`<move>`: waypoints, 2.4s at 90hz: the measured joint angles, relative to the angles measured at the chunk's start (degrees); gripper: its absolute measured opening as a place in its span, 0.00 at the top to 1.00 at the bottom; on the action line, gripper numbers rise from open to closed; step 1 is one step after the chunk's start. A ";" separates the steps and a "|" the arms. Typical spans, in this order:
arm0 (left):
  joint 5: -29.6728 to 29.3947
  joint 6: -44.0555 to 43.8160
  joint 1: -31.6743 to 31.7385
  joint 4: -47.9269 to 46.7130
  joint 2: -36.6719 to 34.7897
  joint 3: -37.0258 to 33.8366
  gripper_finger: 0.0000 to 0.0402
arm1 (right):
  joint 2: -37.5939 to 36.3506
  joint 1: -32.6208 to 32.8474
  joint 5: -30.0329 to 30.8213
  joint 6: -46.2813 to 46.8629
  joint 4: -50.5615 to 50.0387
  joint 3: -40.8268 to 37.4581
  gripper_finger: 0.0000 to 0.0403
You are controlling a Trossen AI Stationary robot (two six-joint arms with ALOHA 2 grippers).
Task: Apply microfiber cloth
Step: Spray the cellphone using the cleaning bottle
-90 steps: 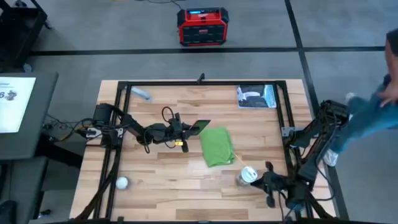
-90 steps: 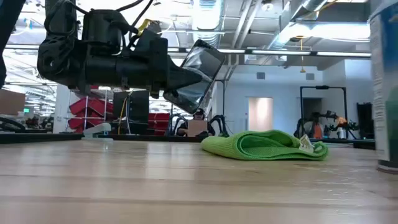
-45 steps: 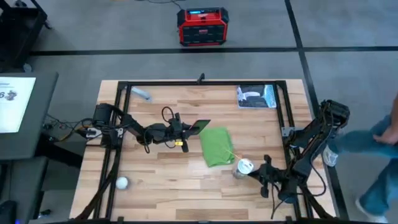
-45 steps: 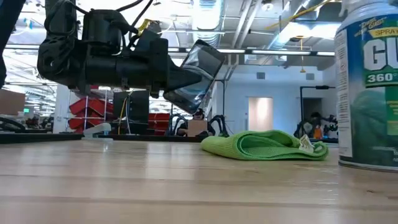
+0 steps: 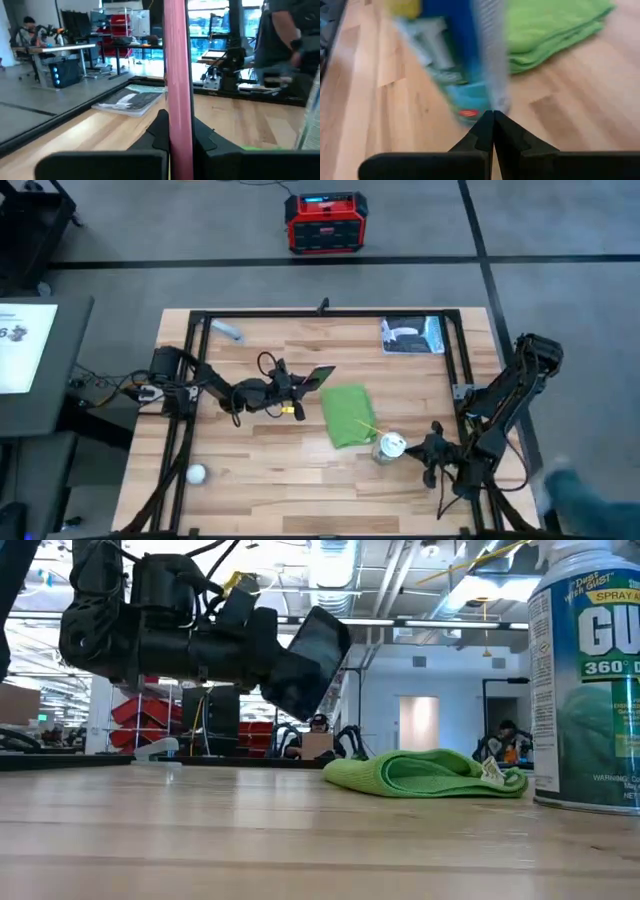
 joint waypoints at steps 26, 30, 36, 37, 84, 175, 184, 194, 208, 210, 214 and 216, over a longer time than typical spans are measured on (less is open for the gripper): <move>-5.88 4.86 -4.44 2.42 -0.02 -0.02 0.99 | -13.78 -3.95 -3.51 -2.16 -29.87 14.37 1.00; -7.68 5.96 -5.44 2.49 0.00 -0.02 0.99 | -14.40 -5.37 -3.93 -4.73 -32.23 17.16 1.00; -10.02 7.37 -6.87 2.75 0.00 -0.02 0.99 | -14.60 -8.06 -5.30 -8.71 -35.05 21.21 1.00; -10.47 7.60 -7.09 2.84 0.00 -0.02 0.99 | -14.56 -8.51 -5.68 -9.40 -35.42 21.81 1.00; -17.69 13.80 -12.29 7.66 -0.79 0.11 0.99 | -4.68 -28.00 -18.58 -36.16 -32.92 36.83 1.00; -17.79 13.58 -13.01 7.51 -0.79 0.11 0.99 | 6.18 -32.16 -27.64 -44.14 -30.47 47.67 1.00; -17.79 13.58 -13.01 7.50 -0.79 0.11 0.99 | 6.30 -32.14 -29.09 -43.93 -30.39 47.67 1.00; -17.79 13.61 -13.01 7.51 -0.78 0.11 0.99 | 6.31 -32.13 -29.14 -43.60 -30.37 47.67 1.00; -17.79 13.62 -13.01 7.49 -0.79 0.11 0.99 | 6.31 -32.12 -30.52 -43.28 -30.35 47.67 1.00; -17.79 13.61 -13.01 7.49 -0.79 0.11 0.99 | 6.31 -32.12 -30.59 -43.27 -30.35 47.67 1.00; -17.79 13.61 -13.01 7.50 -0.79 0.11 0.99 | 6.31 -32.10 -30.65 -43.26 -30.33 47.67 1.00; -17.79 13.62 -13.01 7.50 -0.79 0.11 0.99 | 6.31 -32.10 -30.67 -43.26 -30.29 47.67 1.00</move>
